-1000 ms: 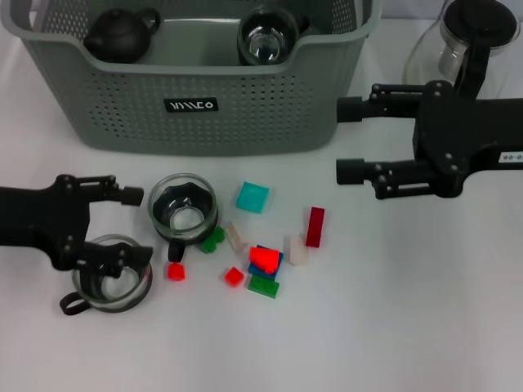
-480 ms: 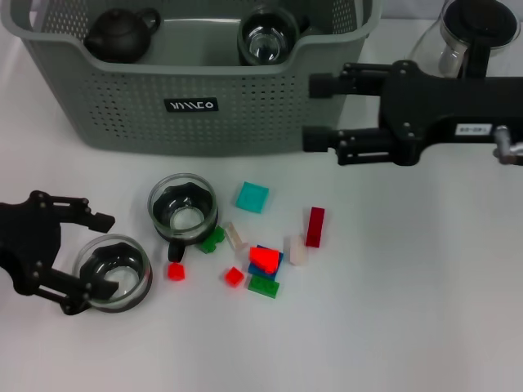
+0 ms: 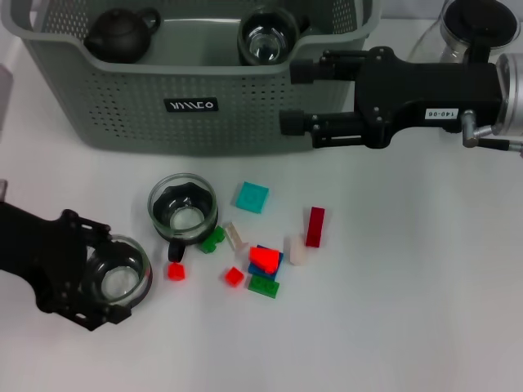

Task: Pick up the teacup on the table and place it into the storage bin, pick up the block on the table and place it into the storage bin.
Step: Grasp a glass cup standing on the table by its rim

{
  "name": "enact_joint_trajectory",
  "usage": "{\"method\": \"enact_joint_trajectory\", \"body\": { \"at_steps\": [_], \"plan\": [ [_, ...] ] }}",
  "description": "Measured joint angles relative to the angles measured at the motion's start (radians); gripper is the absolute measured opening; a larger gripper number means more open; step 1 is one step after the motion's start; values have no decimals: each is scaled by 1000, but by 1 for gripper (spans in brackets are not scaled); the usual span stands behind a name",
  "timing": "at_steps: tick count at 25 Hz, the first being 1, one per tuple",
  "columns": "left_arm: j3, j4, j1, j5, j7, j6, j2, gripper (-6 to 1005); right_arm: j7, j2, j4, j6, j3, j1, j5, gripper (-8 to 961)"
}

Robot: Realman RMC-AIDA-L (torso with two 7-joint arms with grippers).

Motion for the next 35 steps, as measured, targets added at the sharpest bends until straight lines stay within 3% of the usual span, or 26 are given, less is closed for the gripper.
{"method": "enact_joint_trajectory", "body": {
  "at_steps": [4, 16, 26, 35],
  "plan": [
    [46, 31, -15, 52, -28, -6, -21, 850, 0, -2, 1, 1, 1, 2, 0, 798],
    [117, 49, -14, 113, -67, -38, -23, 801, -1, -1, 0, 1, 5, 1, 2, 797],
    [156, -25, -16, 138, -66, -108, -22, 791, 7, 1, 2, 2, -3, 8, -2, 798],
    [182, -46, -17, 145, -90, -132, -23, 783, 146, -24, -6, -71, -24, 34, -168, 797]
  ]
}}
